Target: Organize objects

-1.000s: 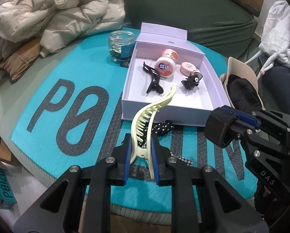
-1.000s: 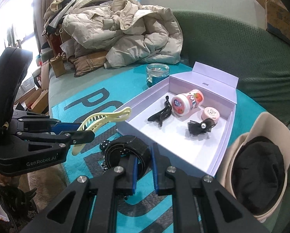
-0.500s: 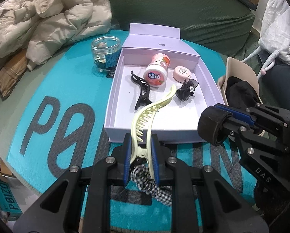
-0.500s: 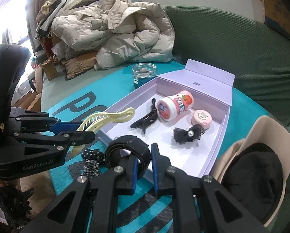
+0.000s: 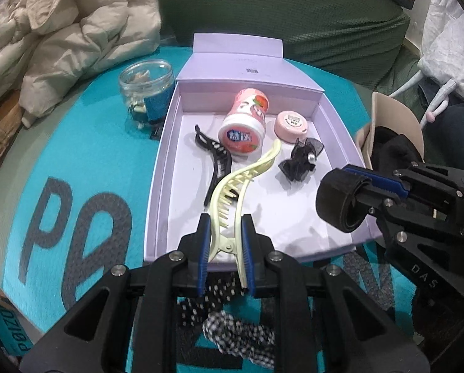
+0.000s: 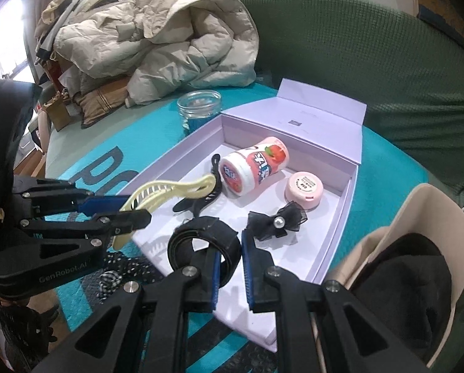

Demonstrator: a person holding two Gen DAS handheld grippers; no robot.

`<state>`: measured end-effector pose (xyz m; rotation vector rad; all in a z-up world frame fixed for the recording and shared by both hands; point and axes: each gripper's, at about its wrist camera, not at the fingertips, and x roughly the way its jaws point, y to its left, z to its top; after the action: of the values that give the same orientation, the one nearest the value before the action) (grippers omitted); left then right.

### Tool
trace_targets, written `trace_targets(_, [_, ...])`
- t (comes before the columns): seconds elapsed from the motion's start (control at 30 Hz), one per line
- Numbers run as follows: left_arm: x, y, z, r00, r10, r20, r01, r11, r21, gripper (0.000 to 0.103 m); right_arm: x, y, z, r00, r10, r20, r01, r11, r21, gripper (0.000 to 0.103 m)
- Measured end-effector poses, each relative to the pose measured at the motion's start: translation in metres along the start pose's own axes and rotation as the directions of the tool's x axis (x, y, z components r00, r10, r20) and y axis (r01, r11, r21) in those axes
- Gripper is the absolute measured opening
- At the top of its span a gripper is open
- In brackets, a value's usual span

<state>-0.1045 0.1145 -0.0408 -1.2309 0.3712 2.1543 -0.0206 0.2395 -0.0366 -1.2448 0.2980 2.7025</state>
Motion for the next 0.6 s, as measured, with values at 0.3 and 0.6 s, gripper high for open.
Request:
trace_targets(0.3, [0.015,0.001,0.018,1.0,-0.009,0.001,0.009,1.0,0.026,0.018,0.015,-0.009,0.013,1.0,-0.005,-0.012,0.005,1.0,0.001,0.012])
trace_targets(0.6, [0.023,0.006,0.038,0.999,-0.026,0.026,0.026,1.0,0.018,0.018,0.021,-0.017,0.034,1.0,-0.026,0.008,0.026,1.0,0.013,0.012])
